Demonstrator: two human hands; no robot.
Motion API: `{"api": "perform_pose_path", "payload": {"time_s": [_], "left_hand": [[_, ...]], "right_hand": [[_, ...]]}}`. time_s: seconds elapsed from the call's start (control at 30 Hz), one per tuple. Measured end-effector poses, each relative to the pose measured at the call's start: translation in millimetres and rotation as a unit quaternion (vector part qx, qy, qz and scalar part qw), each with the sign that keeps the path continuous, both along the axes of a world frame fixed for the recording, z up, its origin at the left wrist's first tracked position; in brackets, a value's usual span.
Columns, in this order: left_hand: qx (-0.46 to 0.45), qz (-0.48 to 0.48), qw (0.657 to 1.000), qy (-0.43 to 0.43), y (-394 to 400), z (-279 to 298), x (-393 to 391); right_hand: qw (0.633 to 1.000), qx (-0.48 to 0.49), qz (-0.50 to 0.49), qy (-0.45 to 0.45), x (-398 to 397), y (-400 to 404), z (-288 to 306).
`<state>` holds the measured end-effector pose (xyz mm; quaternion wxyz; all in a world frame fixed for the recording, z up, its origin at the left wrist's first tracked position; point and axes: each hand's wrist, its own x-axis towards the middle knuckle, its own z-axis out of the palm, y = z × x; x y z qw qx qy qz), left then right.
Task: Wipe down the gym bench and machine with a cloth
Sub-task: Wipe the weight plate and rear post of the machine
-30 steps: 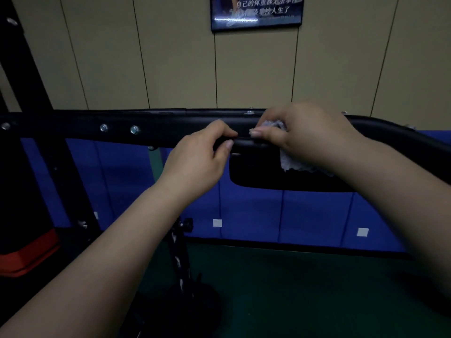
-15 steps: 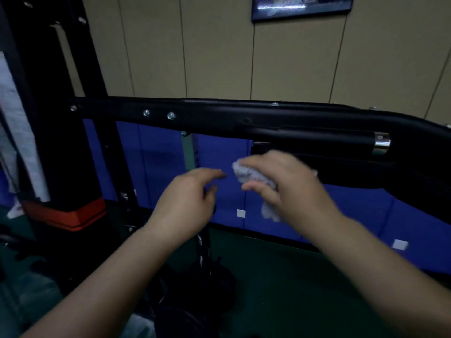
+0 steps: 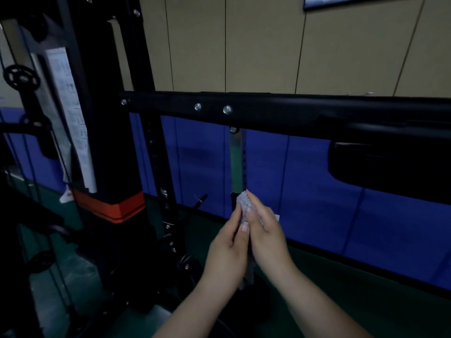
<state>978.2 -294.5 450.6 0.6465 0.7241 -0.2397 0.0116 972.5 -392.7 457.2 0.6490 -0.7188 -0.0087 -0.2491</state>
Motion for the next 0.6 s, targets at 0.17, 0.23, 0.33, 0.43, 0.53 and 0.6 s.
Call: {"api": "perform_pose_path", "payload": {"time_s": [0.17,0.23,0.33,0.43,0.53,0.6], "left_hand": [[-0.044,0.016,0.998,0.031,5.3,-17.6,73.4],[-0.053,0.024,0.997,0.040,6.9,-29.2,96.7],[-0.070,0.031,0.995,0.066,6.4,-53.8,128.6],[-0.077,0.047,0.992,0.093,2.2,-79.2,162.5],[-0.059,0.072,0.991,0.098,-4.0,-101.3,198.5],[-0.049,0.076,0.992,0.090,-9.6,-115.0,223.3]], "right_hand": [[0.989,0.140,0.053,0.020,64.3,23.7,-16.8],[0.982,0.170,0.064,0.041,85.1,28.9,-25.7],[0.981,0.167,0.062,0.077,110.7,28.8,-42.6],[0.983,0.148,0.038,0.100,130.5,10.9,-59.7],[0.990,0.077,-0.040,0.112,147.1,-22.8,-78.9],[0.989,0.046,-0.073,0.121,158.5,-46.8,-91.9]]}}
